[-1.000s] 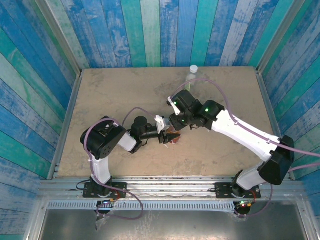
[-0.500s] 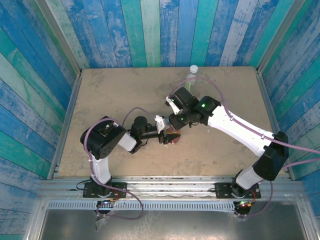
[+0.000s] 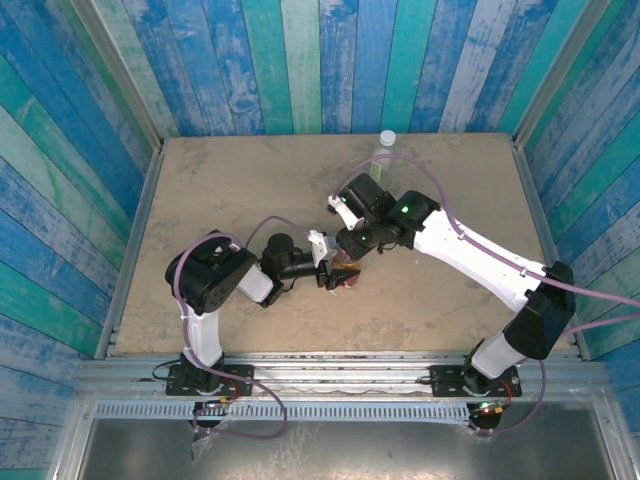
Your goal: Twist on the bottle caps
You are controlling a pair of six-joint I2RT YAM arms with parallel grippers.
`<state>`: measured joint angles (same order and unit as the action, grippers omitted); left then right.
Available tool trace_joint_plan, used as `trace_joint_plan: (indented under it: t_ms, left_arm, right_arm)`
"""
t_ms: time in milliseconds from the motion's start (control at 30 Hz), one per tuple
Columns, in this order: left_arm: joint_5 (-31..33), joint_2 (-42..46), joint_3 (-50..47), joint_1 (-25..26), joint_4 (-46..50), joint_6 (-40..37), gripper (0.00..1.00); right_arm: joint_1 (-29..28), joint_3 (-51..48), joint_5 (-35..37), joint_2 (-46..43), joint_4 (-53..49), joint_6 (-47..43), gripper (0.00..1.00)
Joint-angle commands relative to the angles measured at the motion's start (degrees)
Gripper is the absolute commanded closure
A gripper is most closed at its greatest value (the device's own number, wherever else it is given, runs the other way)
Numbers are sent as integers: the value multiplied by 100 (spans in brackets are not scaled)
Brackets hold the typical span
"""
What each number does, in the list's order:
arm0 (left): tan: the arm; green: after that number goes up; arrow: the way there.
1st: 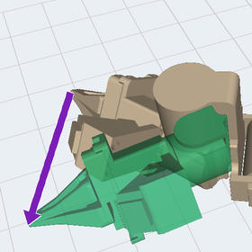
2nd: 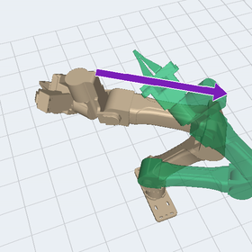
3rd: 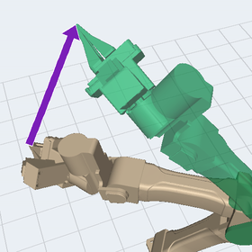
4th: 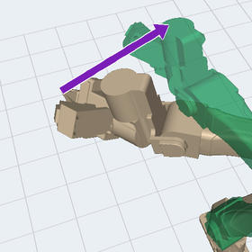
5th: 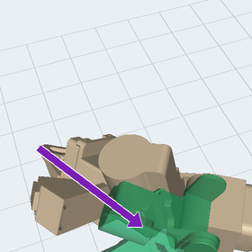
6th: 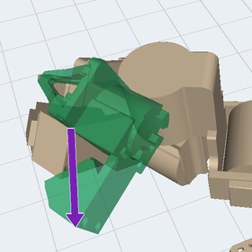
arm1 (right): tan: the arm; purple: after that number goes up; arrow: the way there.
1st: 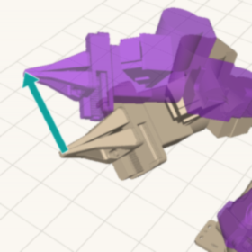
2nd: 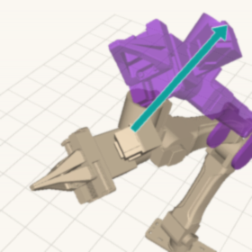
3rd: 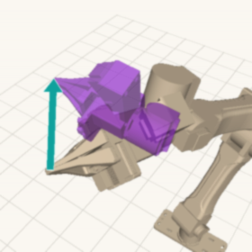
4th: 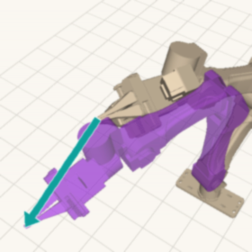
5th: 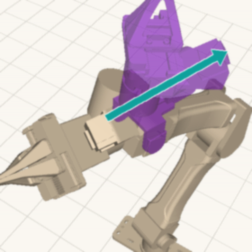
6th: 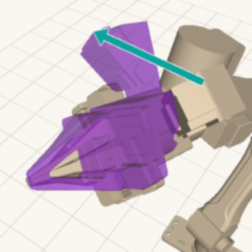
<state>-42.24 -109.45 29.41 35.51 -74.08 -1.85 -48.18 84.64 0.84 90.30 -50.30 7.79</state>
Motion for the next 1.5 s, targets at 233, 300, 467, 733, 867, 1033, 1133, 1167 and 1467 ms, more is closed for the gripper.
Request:
trace_joint_plan:
  t_ms: [233,300,467,733,867,1033,1133,1167,1467]
  left_arm:
    - [-216,-332,56,-19,-137,-15,30]
    - [-220,-340,30,-24,-172,-35,30]
    - [-165,-367,-47,-17,-318,-28,22]
    - [-101,-370,-128,-17,-436,26,30]
    - [-127,-343,-112,-17,-339,-8,36]
    - [-139,-330,-146,-17,-346,-33,46]
    - [-171,-323,-129,-18,-300,-44,47]
    - [-183,-326,-120,-22,-276,-46,47]
    - [-250,-298,10,-18,27,-77,50]
  right_arm:
    - [12,246,72,302,-737,-121,69]
    - [11,258,91,321,-765,-126,69]
    - [12,281,108,338,-813,-116,69]
    - [11,316,109,294,-909,-147,69]
    - [16,333,92,303,-912,-146,69]
    - [-5,394,-13,320,-929,-220,69]
    - [-73,431,-21,325,-946,-395,69]
    - [-106,439,-16,343,-946,-454,69]
    - [-288,732,40,465,-1038,-656,70]
